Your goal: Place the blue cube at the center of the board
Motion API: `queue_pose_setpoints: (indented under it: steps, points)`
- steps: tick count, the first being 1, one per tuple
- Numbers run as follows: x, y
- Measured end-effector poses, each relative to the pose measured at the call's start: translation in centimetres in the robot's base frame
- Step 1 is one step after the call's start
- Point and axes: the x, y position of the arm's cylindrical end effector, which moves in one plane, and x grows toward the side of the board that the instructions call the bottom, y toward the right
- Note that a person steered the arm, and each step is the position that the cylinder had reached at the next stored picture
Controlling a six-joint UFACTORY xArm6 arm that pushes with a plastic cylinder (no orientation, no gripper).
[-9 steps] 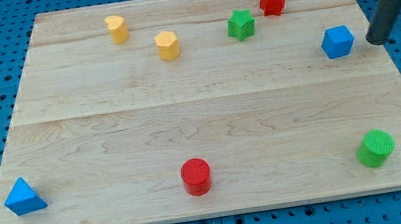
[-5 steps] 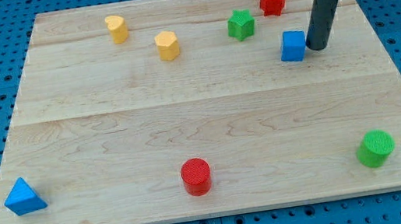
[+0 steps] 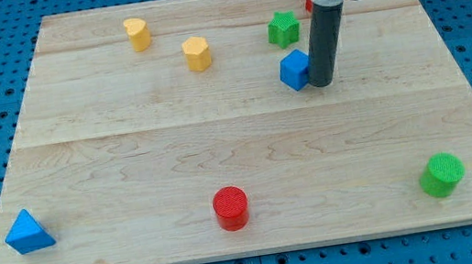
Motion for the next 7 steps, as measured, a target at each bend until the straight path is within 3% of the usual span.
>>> queue_pose_setpoints:
  steps: [2, 4, 7]
  points:
    - [-3.4, 1.6]
    - [-3.4, -2.5]
    - [-1.7, -3.5]
